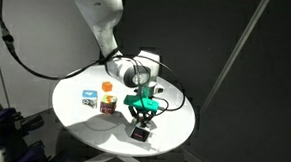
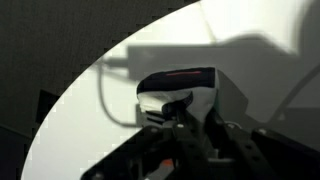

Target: Rotate the A cube on the table

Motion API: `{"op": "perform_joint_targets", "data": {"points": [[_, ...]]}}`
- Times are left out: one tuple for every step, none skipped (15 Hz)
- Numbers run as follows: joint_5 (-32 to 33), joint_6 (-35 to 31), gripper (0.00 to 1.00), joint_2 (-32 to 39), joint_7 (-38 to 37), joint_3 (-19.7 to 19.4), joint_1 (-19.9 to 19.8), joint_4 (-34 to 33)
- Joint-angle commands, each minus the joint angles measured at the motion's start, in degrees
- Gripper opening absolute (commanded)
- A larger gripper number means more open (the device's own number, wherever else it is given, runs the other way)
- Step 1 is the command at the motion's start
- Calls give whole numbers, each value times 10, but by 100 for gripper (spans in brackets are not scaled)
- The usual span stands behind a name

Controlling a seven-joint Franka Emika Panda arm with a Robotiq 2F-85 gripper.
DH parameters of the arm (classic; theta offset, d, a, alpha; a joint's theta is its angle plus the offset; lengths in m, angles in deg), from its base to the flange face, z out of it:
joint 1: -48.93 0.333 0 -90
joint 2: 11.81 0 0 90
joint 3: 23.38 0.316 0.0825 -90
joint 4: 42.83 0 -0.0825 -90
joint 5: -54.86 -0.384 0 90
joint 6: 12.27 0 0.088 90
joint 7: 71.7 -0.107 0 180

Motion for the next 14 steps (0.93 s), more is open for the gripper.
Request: {"op": "perform_joint_targets", "data": {"points": [[-1, 2, 1, 5, 9, 4, -8, -10], [-1, 0, 0, 3, 9, 3, -7, -9], [0, -1, 0, 0, 8, 2, -6, -7], [2, -2, 3, -4, 5, 0, -5, -4], [4, -3, 2, -5, 3, -2, -3, -3], [4, -3, 2, -8, 3, -2, -3, -1], [5, -4, 2, -10, 2, -3, -2, 0], [5, -4, 2, -13, 1, -4, -1, 2], [6, -3, 2, -17, 2, -4, -1, 4], [6, -3, 2, -20, 2, -4, 0, 6], [6, -3, 2, -24, 0, -5, 0, 8], [7, -2, 2, -28, -2, -6, 2, 10], [8, -2, 2, -32, -3, -7, 3, 11], [10, -3, 2, -38, -6, -9, 5, 14]]}}
